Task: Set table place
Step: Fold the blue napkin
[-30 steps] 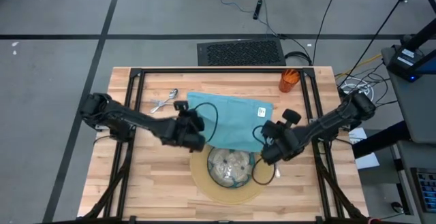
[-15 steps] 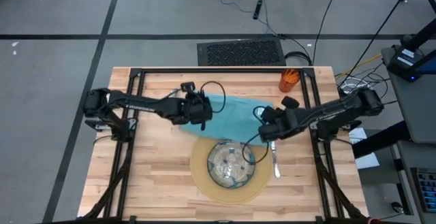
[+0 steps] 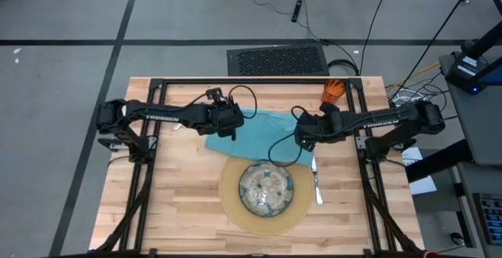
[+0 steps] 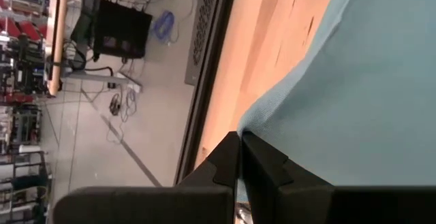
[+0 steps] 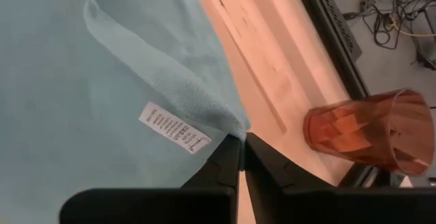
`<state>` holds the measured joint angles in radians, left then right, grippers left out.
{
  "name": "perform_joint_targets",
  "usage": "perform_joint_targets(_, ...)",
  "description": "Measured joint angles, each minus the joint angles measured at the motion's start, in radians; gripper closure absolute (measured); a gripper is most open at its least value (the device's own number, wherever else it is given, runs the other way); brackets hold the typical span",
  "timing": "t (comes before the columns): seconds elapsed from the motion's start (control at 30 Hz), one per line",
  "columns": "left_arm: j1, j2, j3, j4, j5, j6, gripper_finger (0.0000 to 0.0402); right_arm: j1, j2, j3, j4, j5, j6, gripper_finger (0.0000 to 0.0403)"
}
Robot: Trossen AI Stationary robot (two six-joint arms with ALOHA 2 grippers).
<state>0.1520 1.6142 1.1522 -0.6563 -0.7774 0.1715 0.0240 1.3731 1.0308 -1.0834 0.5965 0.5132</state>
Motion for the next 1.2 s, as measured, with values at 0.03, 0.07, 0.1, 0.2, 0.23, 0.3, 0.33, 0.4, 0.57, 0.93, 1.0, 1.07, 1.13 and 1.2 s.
perform_joint_targets(0.03,0.007,0.000,-0.001,-0.004,0.004,0.000,0.0401,-0.011,0.000,0.000,0.004,0.000,-0.011,0.0403)
perform_joint_targets(0.07,0.014,0.000,-0.009,0.001,0.007,0.000,0.0401,-0.022,0.000,0.000,0.010,0.000,-0.023,0.0403)
perform_joint_targets(0.1,0.022,0.000,-0.021,0.007,0.010,0.000,0.0401,-0.032,0.000,0.000,0.017,0.000,-0.033,0.0403)
perform_joint_targets(0.2,0.050,0.000,-0.071,0.036,0.047,0.000,0.0401,-0.063,0.000,0.000,0.031,-0.011,-0.065,0.0403)
perform_joint_targets(0.23,0.059,0.000,-0.091,0.048,0.060,-0.001,0.0401,-0.075,0.000,0.000,0.037,-0.021,-0.078,0.0403)
perform_joint_targets(0.3,0.072,0.000,-0.133,0.087,0.077,0.000,0.0401,-0.094,0.000,0.000,0.050,-0.027,-0.097,0.0403)
perform_joint_targets(0.33,0.075,0.000,-0.153,0.113,0.081,0.000,0.0401,-0.100,0.000,0.000,0.052,-0.027,-0.105,0.0403)
perform_joint_targets(0.4,0.079,0.001,-0.174,0.145,0.086,0.005,0.0401,-0.116,0.000,0.000,0.059,-0.030,-0.119,0.0403)
perform_joint_targets(0.57,0.084,0.001,-0.178,0.234,0.088,0.070,0.0402,-0.170,0.003,0.000,0.077,-0.076,-0.150,0.0403)
perform_joint_targets(0.93,0.136,0.001,-0.178,0.264,0.126,0.104,0.0402,-0.249,0.004,-0.077,0.215,-0.153,-0.224,0.0403)
perform_joint_targets(1.0,0.141,0.001,-0.178,0.262,0.127,0.105,0.0402,-0.263,0.004,-0.102,0.241,-0.159,-0.235,0.0403)
perform_joint_targets(1.07,0.146,0.001,-0.178,0.260,0.127,0.107,0.0402,-0.276,0.004,-0.121,0.259,-0.159,-0.242,0.0403)
perform_joint_targets(1.13,0.154,0.001,-0.178,0.260,0.131,0.110,0.0402,-0.292,0.004,-0.136,0.275,-0.159,-0.252,0.0403)
perform_joint_targets(1.2,0.165,0.001,-0.178,0.262,0.139,0.122,0.0401,-0.307,0.004,-0.148,0.287,-0.159,-0.261,0.0403)
